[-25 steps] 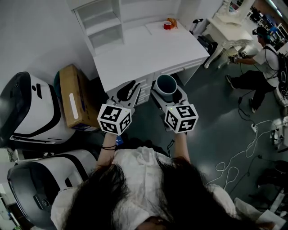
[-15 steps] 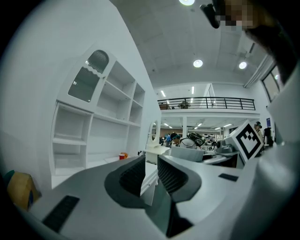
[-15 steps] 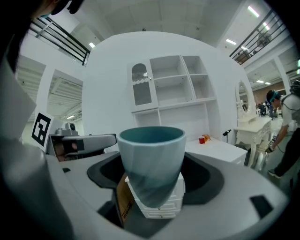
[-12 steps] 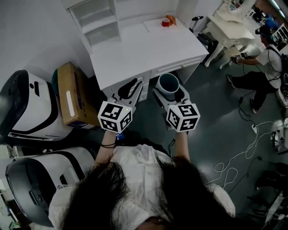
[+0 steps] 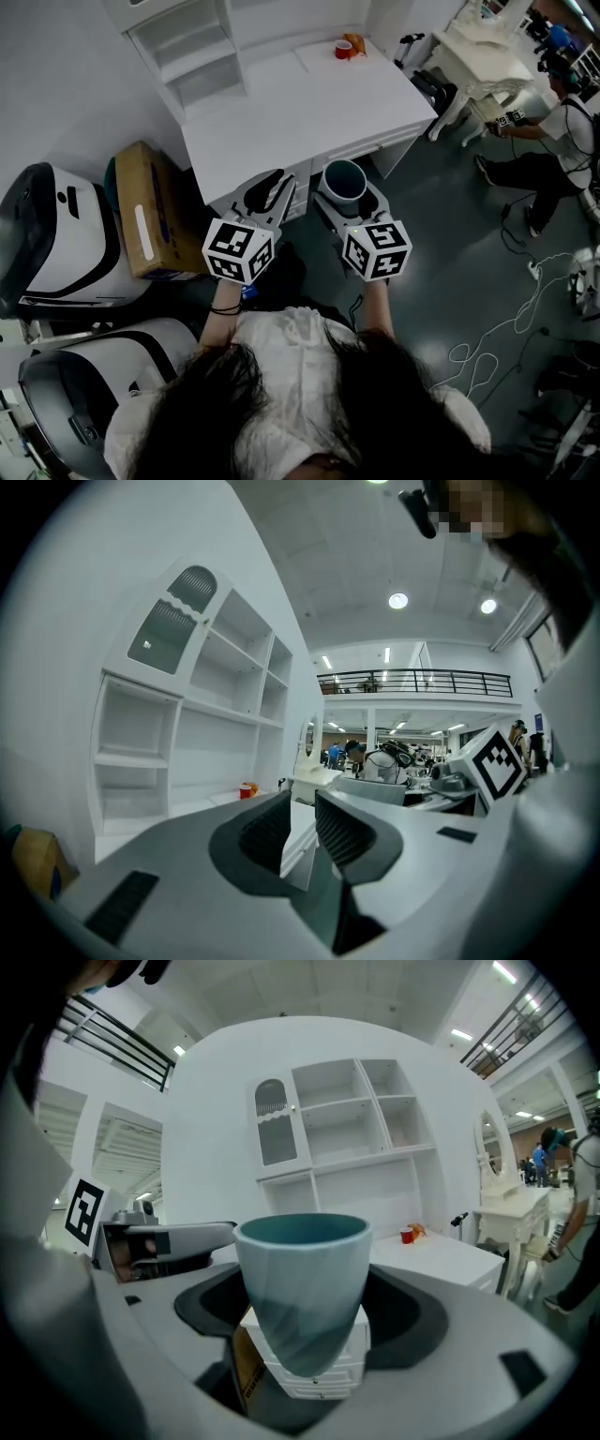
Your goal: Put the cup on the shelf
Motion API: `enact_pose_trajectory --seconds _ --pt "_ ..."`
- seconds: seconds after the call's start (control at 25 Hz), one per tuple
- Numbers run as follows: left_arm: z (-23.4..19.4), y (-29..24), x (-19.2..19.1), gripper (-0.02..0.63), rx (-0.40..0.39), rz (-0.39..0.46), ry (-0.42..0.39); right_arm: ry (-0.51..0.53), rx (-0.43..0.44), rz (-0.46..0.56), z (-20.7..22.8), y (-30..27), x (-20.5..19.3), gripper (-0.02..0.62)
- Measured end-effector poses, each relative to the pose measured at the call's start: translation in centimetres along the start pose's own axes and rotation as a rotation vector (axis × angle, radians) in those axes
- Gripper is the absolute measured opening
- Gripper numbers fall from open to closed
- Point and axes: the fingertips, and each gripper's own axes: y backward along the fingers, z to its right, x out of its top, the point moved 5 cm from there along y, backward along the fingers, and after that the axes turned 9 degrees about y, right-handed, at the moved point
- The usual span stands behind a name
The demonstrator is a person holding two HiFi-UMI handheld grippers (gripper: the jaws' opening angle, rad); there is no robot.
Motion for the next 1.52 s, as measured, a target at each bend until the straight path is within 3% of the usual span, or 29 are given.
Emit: enact_pose_trajectory --seconds 0.6,0.96,1.52 --pt "-10.4 -11.6 5.0 0.091 -0.033 0.012 0.012 0.027 -0.017 -0.015 6.8 -13.2 4.4 0.357" --pt "-16.8 -15.9 7.2 0.091 -0.051 0.010 0.014 0.049 -0.009 -0.019 8.4 -21.2 6.9 0.357" --pt "-21.3 -20.0 10.3 0.091 -0.085 -0.013 -0.033 0.085 -0.026 0.012 11.4 -25.7 10.8 0.359"
